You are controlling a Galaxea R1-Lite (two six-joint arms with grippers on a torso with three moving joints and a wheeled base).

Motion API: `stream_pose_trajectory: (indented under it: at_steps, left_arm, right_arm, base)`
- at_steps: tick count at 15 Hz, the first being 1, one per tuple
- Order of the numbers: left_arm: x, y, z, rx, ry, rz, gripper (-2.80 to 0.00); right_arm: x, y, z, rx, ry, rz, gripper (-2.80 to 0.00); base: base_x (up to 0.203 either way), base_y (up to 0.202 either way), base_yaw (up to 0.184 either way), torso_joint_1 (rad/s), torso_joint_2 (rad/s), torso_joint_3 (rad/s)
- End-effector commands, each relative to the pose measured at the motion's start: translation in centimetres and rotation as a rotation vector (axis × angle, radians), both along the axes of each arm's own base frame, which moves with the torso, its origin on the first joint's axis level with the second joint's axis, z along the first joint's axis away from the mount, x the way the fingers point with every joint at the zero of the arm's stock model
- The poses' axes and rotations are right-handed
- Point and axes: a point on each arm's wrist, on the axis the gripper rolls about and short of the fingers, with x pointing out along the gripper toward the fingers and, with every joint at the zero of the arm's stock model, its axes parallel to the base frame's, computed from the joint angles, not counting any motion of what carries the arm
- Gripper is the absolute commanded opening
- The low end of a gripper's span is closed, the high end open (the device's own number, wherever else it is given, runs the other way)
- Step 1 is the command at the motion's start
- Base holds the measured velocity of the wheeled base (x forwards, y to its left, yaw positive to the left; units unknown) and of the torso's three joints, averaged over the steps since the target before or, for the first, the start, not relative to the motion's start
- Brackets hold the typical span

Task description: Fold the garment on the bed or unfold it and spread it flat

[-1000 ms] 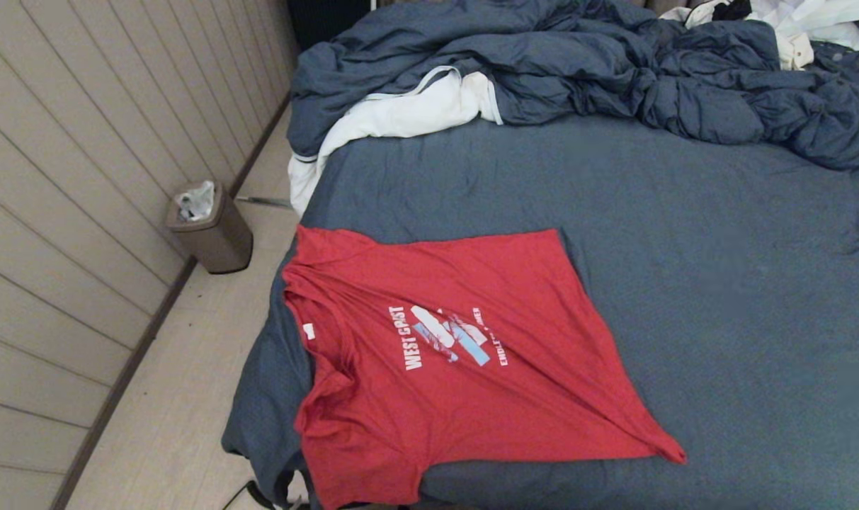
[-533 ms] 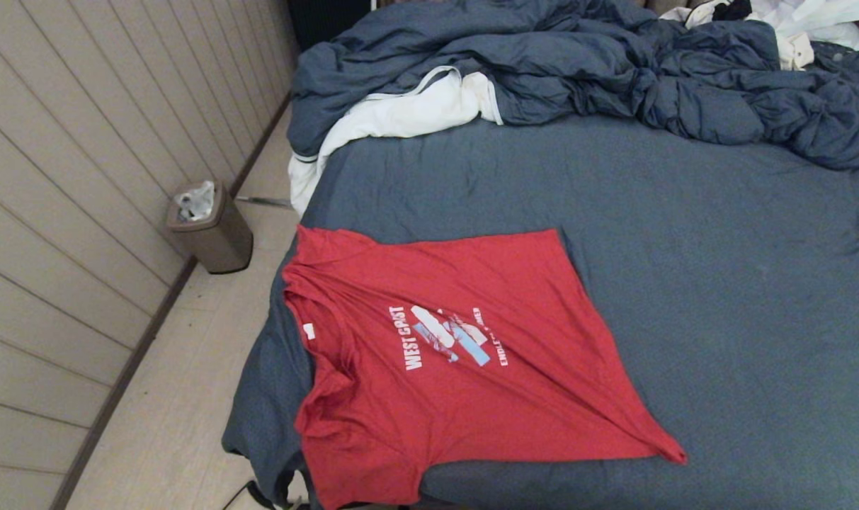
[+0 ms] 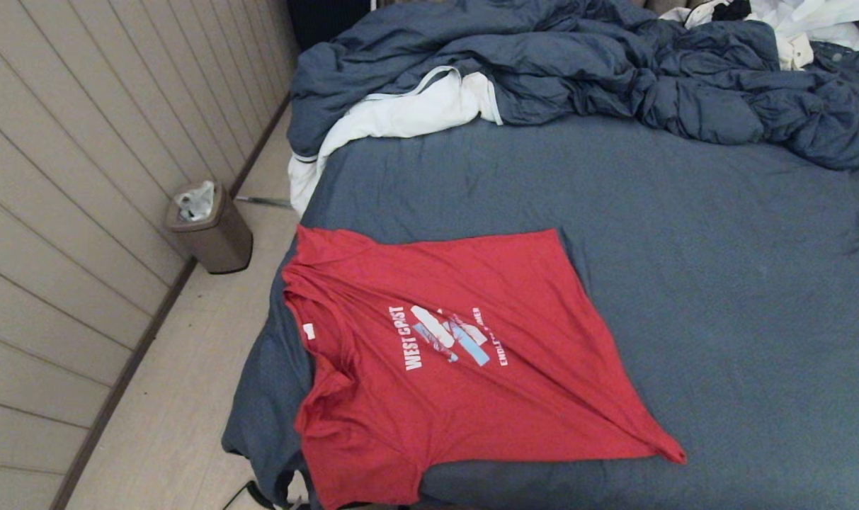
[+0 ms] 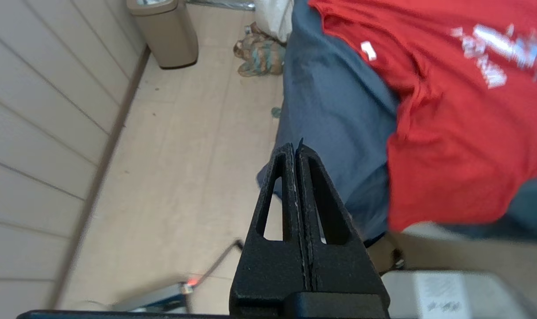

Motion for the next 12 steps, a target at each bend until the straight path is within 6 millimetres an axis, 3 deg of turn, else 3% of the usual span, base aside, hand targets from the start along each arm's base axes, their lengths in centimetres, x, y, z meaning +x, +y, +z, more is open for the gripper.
stream_pose_trajectory:
  at_steps: [1, 6, 9, 12]
  left_arm:
    - [0.1, 0.0, 0.0, -0.025, -0.006, 0.009, -2.80]
    - [0.1, 0.0, 0.1, -0.031, -0.023, 0.011, -2.80]
    - [0.1, 0.0, 1.6, -0.020, -0.190, 0.000, -2.80]
    - [0.2, 0.0, 1.2, -0.010, -0.152, -0.006, -2.80]
  right_arm:
    - [-0.5, -0.1, -0.2, 0.021, -0.064, -0.002, -2.80]
    - [-0.5, -0.1, -0.2, 0.024, -0.064, -0.005, -2.80]
    - [-0.5, 0.0, -0.2, 0.028, -0.065, 0.006, -2.80]
    - [-0.5, 0.0, -0.2, 0.028, -0.063, 0.011, -2.80]
  base:
    - [0.000, 0.000, 0.000, 0.000, 0.00, 0.000]
    - [0.000, 0.000, 0.000, 0.000, 0.00, 0.000]
    - [0.000, 0.000, 0.000, 0.000, 0.00, 0.000]
    - [0.000, 0.000, 0.000, 0.000, 0.00, 0.000]
